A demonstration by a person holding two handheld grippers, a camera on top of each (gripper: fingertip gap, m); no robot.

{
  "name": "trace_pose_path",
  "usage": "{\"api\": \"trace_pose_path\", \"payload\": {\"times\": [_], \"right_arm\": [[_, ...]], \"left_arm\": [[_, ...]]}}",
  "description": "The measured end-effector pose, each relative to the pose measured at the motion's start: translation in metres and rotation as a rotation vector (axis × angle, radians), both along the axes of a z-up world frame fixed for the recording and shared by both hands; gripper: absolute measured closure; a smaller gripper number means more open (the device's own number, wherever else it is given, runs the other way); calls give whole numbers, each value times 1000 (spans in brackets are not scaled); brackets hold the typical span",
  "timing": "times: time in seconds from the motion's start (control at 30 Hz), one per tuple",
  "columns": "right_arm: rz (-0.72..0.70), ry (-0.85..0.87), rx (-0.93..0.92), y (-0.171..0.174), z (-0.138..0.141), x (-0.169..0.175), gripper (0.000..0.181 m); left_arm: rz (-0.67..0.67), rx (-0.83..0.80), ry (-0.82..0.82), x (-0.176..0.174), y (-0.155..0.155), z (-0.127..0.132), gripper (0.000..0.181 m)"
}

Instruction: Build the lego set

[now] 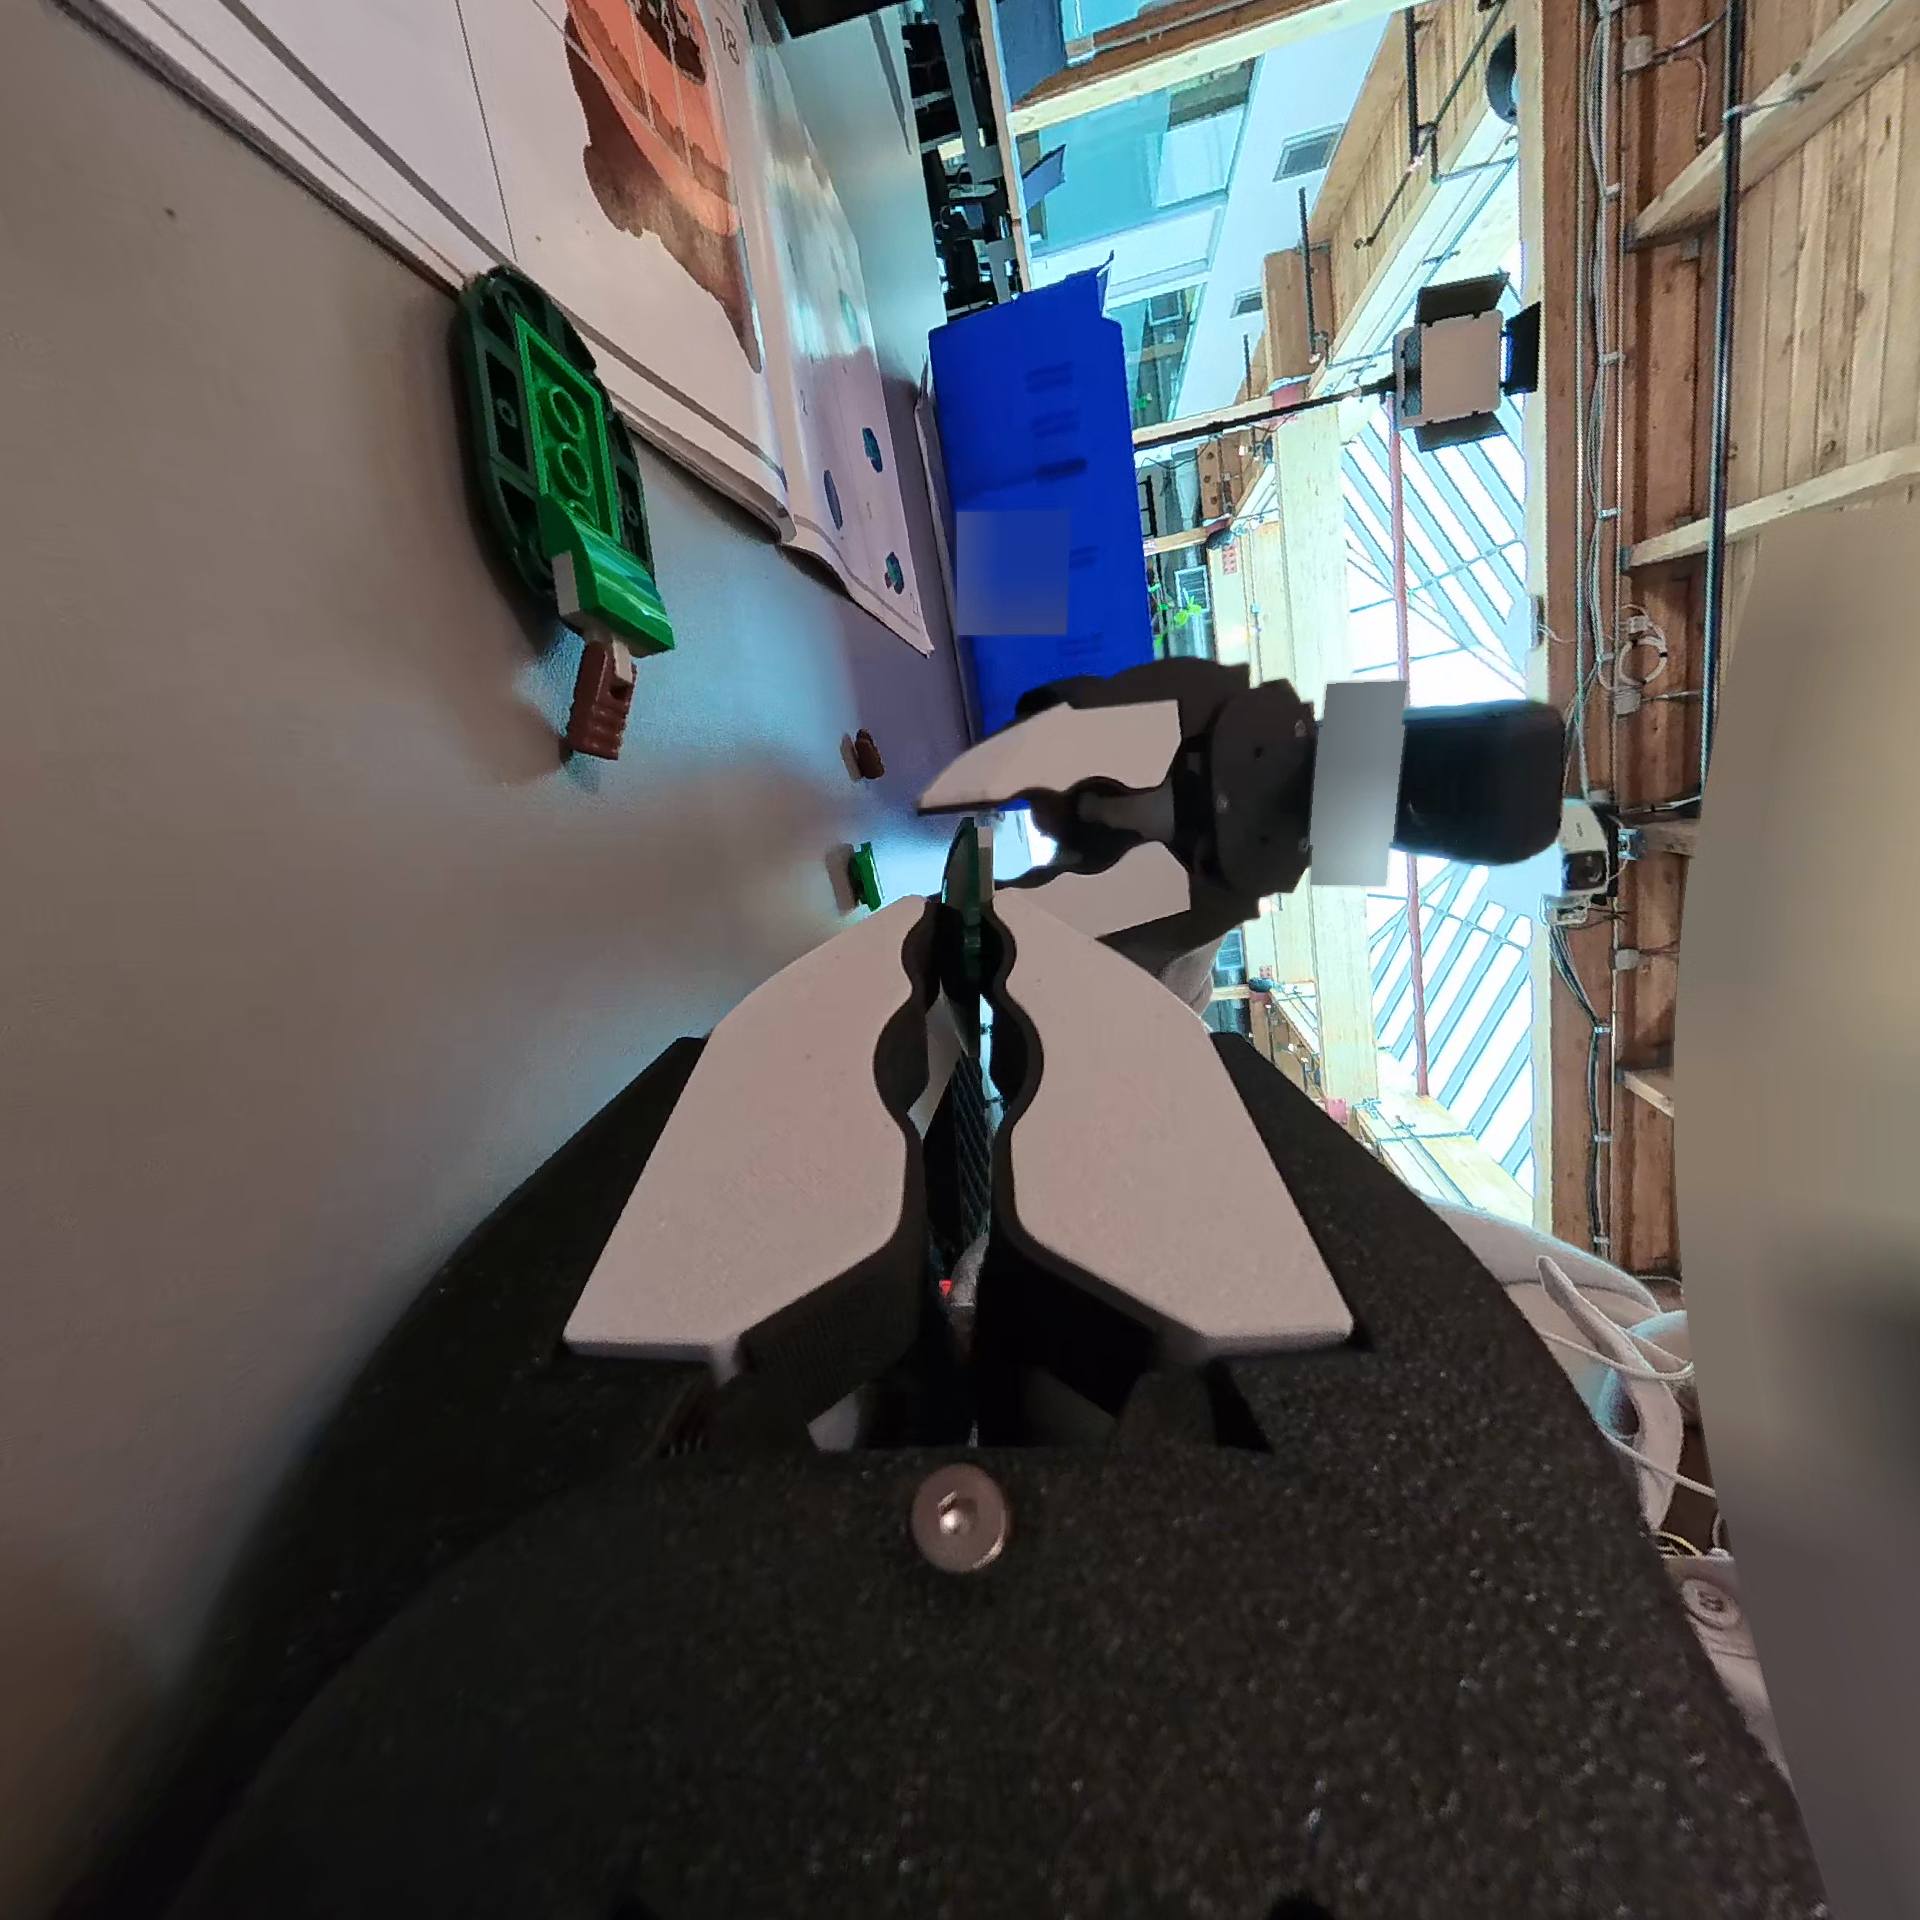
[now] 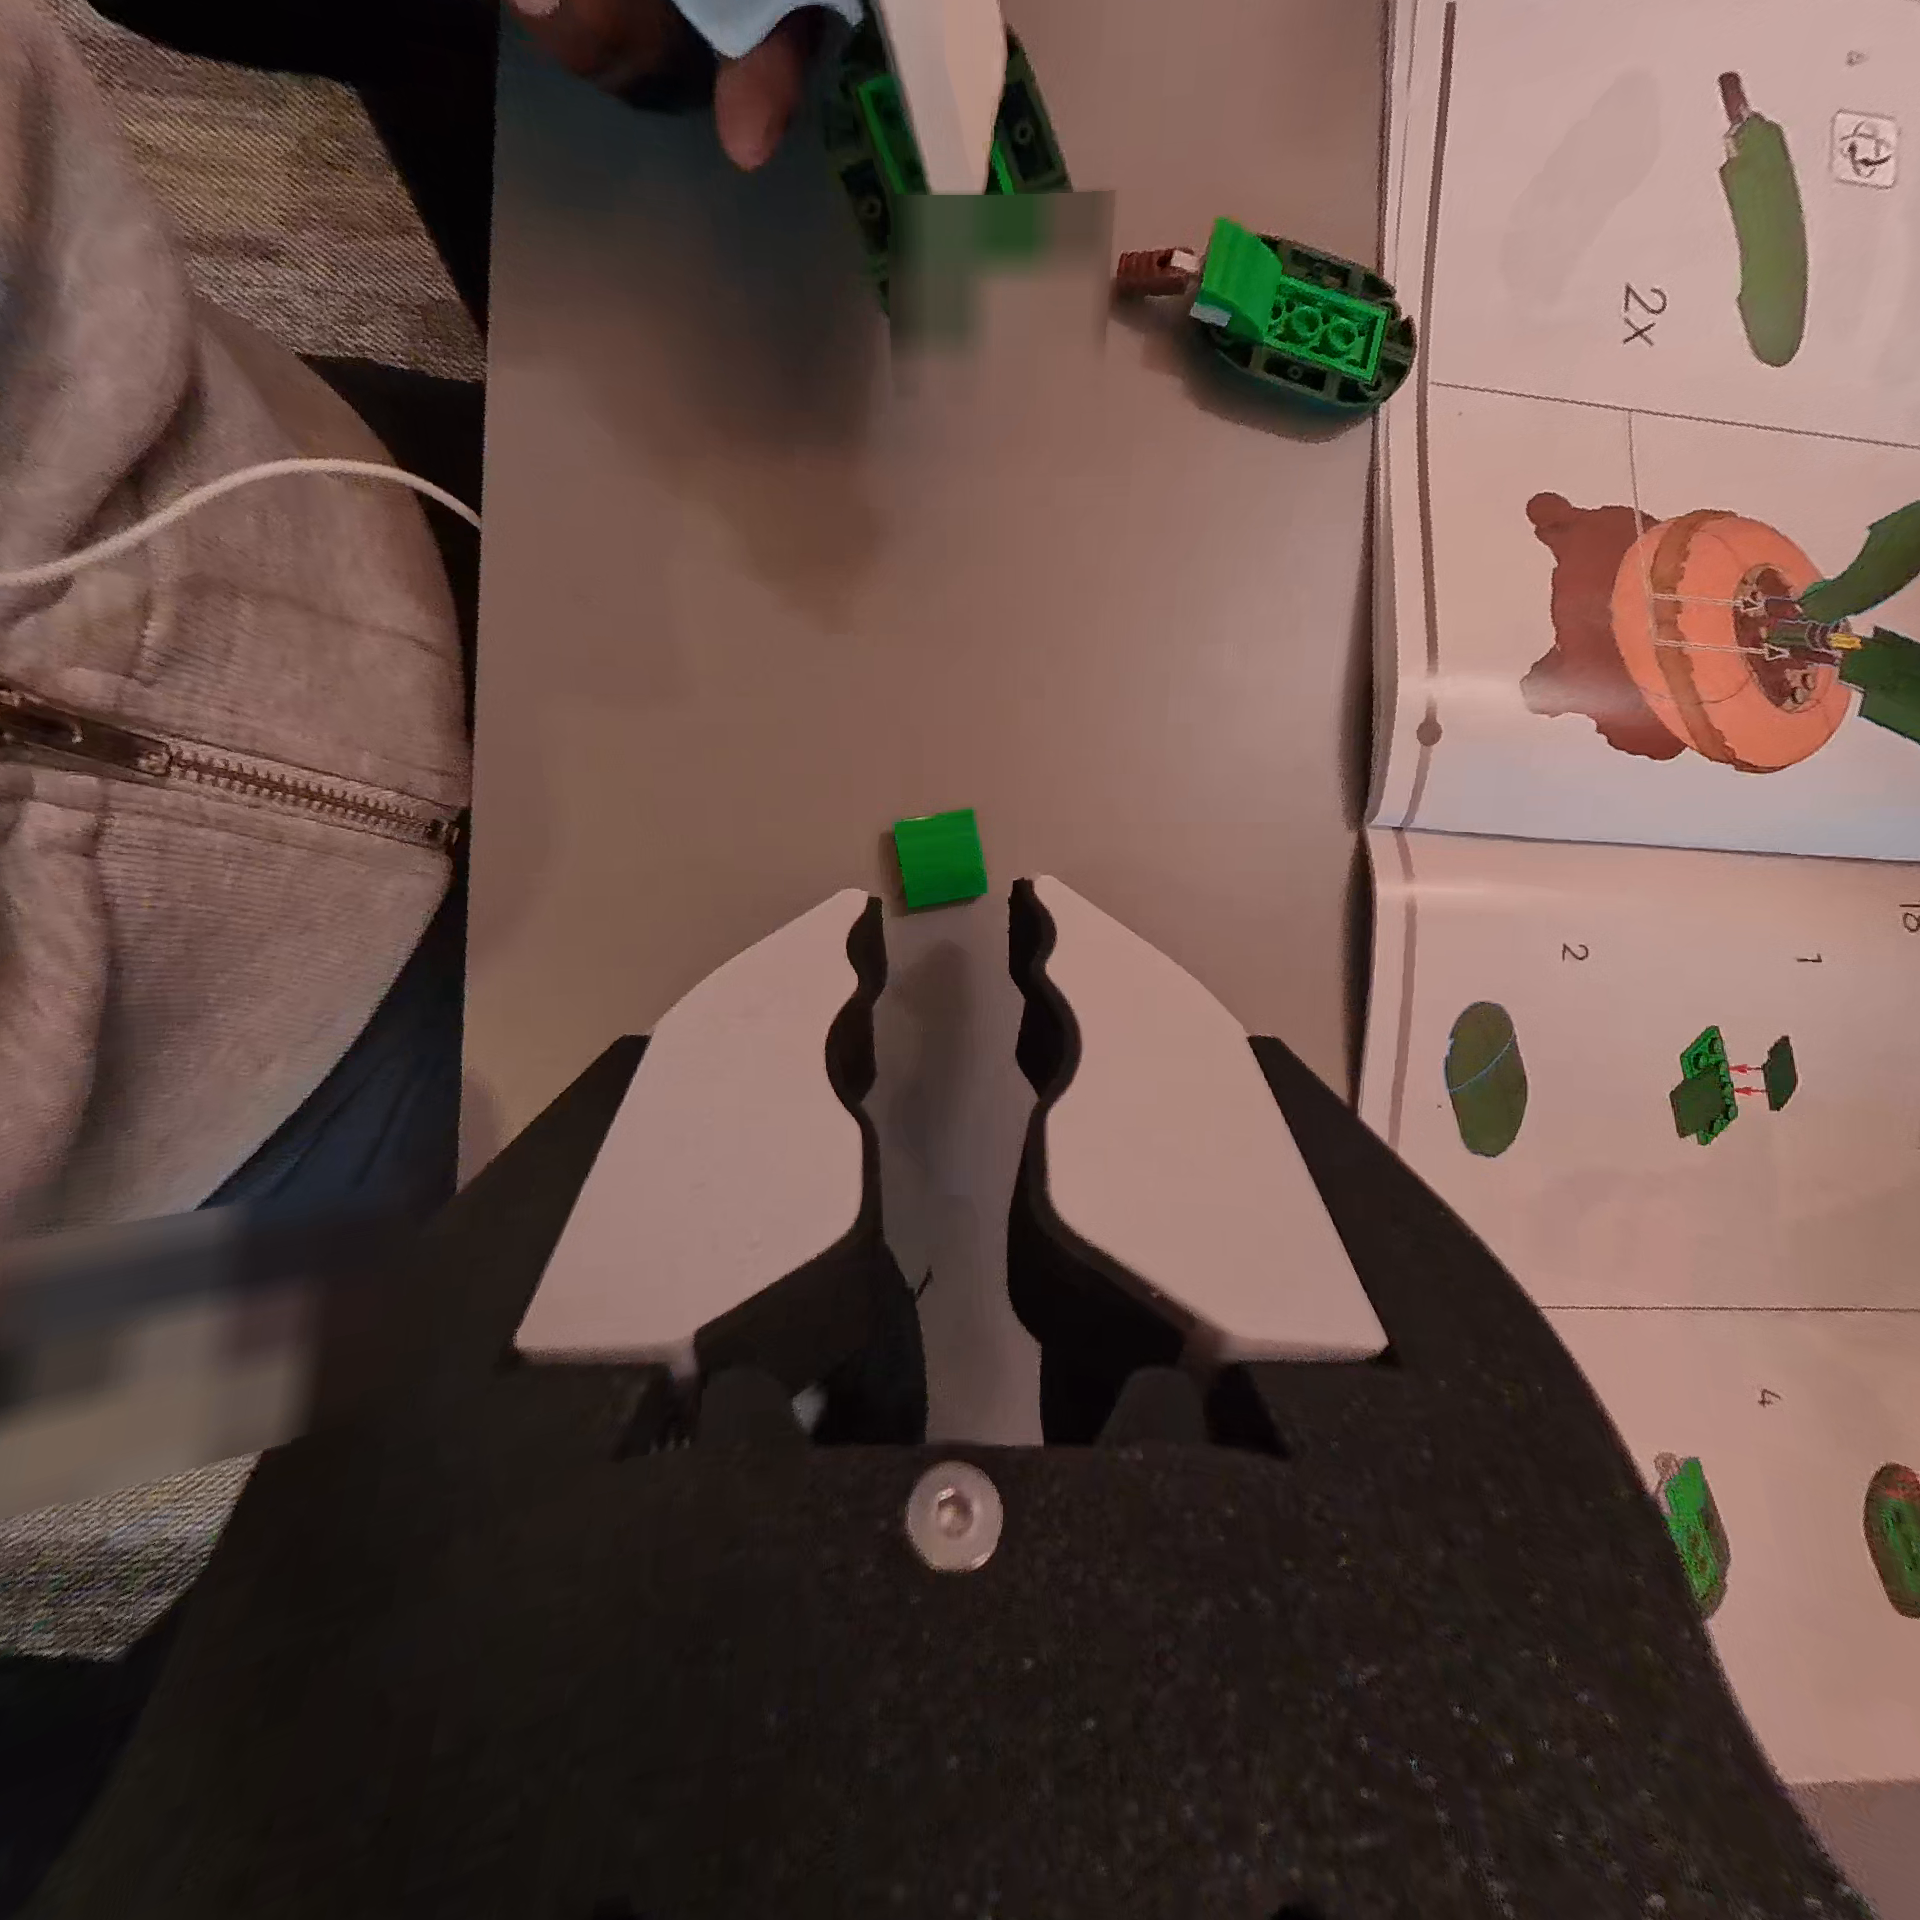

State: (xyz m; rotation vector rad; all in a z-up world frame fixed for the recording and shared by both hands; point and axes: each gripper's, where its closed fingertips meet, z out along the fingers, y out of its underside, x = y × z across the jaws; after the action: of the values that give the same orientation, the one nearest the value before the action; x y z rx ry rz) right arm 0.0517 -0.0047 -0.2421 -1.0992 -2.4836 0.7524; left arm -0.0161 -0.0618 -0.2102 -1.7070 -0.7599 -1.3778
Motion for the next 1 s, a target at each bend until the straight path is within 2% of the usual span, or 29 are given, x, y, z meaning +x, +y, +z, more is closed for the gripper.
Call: {"api": "trace_pose_path", "payload": {"times": [0.23,0.53,0.63,0.7,0.8,0.87,0.93,1.0], "right_arm": [[-3,25,53,3,-13,-7,162],[-37,93,92,24,-1,-37,169],[-148,91,56,27,11,-33,169],[-271,73,6,24,14,-22,162],[-459,71,-94,6,8,-10,149],[-561,70,-95,1,-1,-6,148],[-628,68,-71,2,-7,-4,148],[-662,74,-126,-2,-6,-9,150]], "left_arm": [[-13,9,7,3,0,1,176],[-31,15,-4,9,-2,2,176],[-36,19,-8,10,-3,2,176],[-33,19,-10,10,-4,2,175],[-19,14,-8,8,-4,1,176],[-12,13,1,6,-3,0,176],[-8,15,18,6,-2,0,176],[-6,22,25,6,-1,0,176]]}}
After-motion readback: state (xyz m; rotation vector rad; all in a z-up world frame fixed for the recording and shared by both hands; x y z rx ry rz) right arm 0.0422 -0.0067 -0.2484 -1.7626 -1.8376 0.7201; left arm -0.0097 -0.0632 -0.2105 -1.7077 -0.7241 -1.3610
